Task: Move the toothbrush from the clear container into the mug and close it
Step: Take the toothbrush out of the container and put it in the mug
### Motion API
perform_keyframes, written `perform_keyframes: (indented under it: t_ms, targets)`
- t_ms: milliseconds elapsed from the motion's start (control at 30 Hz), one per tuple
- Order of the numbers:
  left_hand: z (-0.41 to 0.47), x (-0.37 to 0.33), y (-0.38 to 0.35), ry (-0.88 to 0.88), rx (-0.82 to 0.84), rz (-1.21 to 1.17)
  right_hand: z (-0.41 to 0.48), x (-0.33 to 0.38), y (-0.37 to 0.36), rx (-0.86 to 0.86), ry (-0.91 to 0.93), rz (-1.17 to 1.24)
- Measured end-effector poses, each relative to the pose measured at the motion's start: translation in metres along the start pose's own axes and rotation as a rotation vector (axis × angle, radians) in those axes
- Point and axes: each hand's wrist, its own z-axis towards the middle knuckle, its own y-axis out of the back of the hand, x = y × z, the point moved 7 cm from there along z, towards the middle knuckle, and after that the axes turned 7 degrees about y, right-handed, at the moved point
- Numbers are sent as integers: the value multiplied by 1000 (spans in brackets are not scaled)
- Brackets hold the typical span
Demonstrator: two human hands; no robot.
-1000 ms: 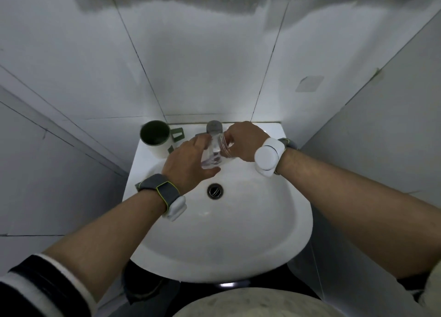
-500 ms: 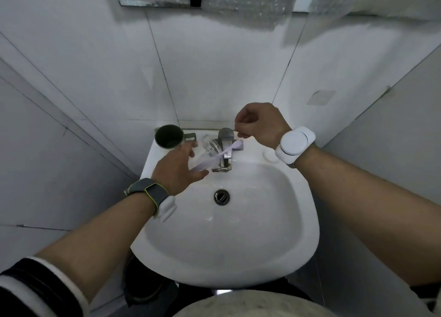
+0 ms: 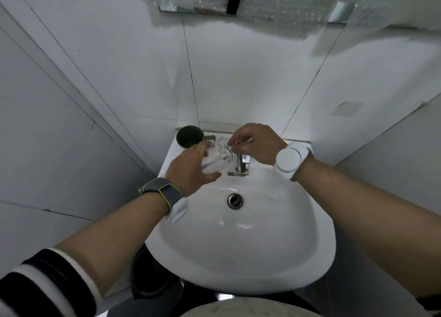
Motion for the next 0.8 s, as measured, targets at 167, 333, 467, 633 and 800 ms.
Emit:
perform_keyframes:
  t_ms: [167, 333, 467, 633, 800]
  targets:
    - [0, -11, 8, -86, -48, 75, 6, 6, -23, 116, 16, -117]
    - [0, -13, 8, -85, -35, 104, 18, 7, -39, 197, -34, -307]
    - [-3, -9, 8, -68, -17, 118, 18, 9, -34, 185, -3, -269]
    - [0, 16, 15, 43, -24, 96, 18, 8, -2, 62, 38, -204]
    - [0, 44, 15, 130, -18, 63, 19, 11, 33, -74, 36, 5]
